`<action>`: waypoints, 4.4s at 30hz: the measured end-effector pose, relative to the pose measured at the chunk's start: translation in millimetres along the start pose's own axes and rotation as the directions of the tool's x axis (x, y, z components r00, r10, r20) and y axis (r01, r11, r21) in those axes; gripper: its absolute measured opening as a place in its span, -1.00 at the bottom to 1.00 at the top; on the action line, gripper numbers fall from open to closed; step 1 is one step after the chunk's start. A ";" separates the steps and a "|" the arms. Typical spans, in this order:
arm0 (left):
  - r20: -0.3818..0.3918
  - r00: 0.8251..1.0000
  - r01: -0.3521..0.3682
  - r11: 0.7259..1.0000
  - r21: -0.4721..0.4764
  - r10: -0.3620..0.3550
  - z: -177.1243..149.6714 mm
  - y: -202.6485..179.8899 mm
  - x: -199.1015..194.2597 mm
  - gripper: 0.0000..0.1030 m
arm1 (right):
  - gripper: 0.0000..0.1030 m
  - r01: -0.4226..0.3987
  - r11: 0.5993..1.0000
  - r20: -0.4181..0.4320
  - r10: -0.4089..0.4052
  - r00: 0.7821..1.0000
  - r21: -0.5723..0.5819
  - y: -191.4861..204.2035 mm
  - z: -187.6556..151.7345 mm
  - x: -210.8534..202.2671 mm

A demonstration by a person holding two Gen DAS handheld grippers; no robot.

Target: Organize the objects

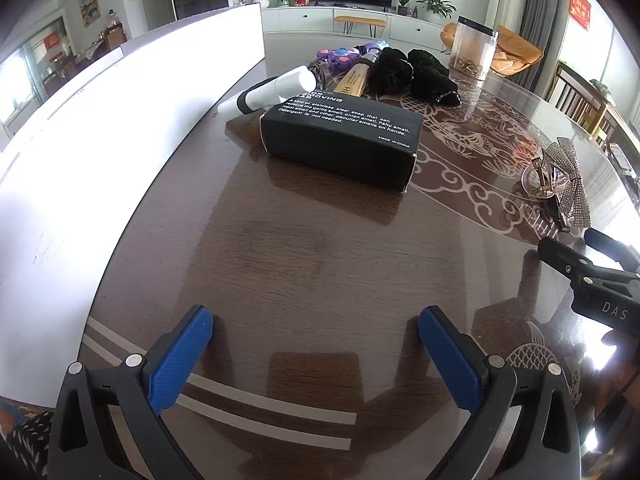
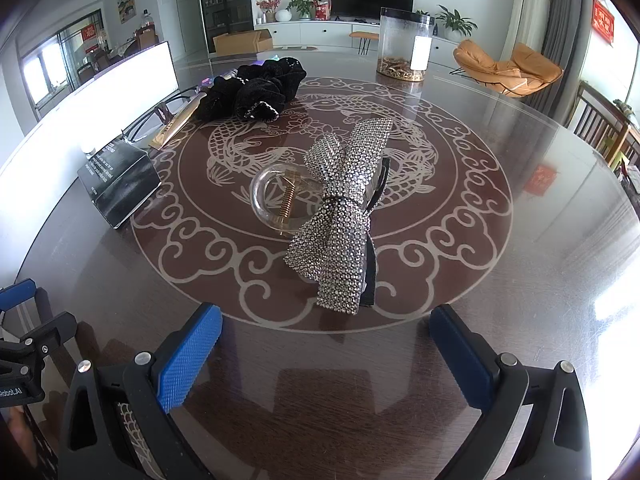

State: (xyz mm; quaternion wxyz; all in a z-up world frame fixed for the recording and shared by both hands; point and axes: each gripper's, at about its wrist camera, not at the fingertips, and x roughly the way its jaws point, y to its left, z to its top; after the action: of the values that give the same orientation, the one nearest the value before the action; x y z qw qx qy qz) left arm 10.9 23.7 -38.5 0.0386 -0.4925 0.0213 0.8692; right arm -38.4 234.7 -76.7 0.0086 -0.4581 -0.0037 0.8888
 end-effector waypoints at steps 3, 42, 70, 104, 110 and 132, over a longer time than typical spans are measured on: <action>0.000 1.000 0.000 1.000 0.000 0.000 -0.1 0.1 0.0 1.00 | 1.00 0.000 1.000 0.000 0.000 1.000 0.000 0.0 0.0 0.0; -0.099 0.982 -0.186 0.925 -0.332 0.162 147.9 -24.8 55.7 1.00 | 1.00 -0.004 1.000 0.001 0.004 1.000 -0.003 -0.4 -0.4 0.0; 0.010 0.998 0.058 0.997 0.046 -0.059 37.7 6.8 13.2 0.17 | 1.00 -0.005 1.000 0.001 0.005 1.000 -0.003 -0.2 -0.8 -0.2; 0.049 0.999 0.004 1.000 0.017 -0.005 23.3 13.7 21.7 1.00 | 1.00 -0.004 1.000 0.001 0.004 1.000 -0.005 -0.3 -0.6 -0.4; 0.056 0.998 0.004 1.000 0.018 -0.005 22.9 13.1 21.4 1.00 | 1.00 -0.004 1.000 0.000 0.004 1.000 -0.006 -0.2 -0.6 -0.4; 0.048 0.999 0.010 1.000 0.013 -0.010 27.3 16.9 24.5 1.00 | 1.00 -0.115 0.993 -0.102 0.113 0.988 -0.019 -4.8 51.3 4.9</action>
State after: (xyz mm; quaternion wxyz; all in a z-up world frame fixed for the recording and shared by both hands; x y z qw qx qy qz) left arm -26.5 10.1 -45.5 0.0466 -0.4713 0.0235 0.8804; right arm -83.1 239.6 -50.9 -0.0477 -0.5021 0.0118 0.8634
